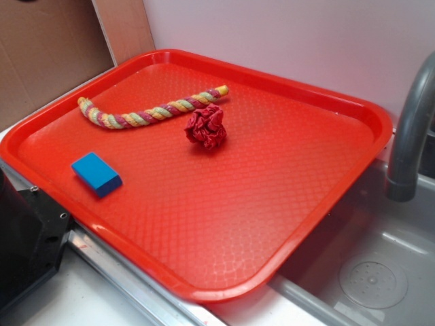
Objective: Grab the multicolored rope.
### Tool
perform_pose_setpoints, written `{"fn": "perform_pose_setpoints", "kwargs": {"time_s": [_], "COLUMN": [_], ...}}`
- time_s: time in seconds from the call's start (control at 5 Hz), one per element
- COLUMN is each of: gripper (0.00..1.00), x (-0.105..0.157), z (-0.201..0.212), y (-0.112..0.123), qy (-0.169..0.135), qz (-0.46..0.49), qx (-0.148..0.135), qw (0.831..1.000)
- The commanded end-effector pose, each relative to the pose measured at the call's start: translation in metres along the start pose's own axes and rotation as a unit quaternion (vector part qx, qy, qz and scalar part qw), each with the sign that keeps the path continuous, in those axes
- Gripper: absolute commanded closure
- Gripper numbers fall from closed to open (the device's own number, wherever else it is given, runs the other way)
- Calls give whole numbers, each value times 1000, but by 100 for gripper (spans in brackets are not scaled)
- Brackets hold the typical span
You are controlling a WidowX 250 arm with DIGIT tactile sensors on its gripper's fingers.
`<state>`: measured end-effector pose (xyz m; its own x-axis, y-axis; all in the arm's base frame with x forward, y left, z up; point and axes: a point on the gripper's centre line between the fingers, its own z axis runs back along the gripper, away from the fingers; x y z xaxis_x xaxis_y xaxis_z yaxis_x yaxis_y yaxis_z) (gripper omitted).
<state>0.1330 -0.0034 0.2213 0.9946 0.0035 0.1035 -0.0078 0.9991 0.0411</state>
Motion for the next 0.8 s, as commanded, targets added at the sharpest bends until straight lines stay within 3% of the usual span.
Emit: {"fn": "perform_pose_setpoints", "kwargs": {"time_s": [0.0,0.2,0.4,0.6], "gripper": [0,0,0,0], "x": [31,54,75,87], "z": [-37,-71,-107,-147], "y": [35,58,65,59], "qy": [-43,-56,-30,-21], "qz": [-71,-155,-184,-252], "qx": [30,54,97,82], "qw": [996,985,978,964]}}
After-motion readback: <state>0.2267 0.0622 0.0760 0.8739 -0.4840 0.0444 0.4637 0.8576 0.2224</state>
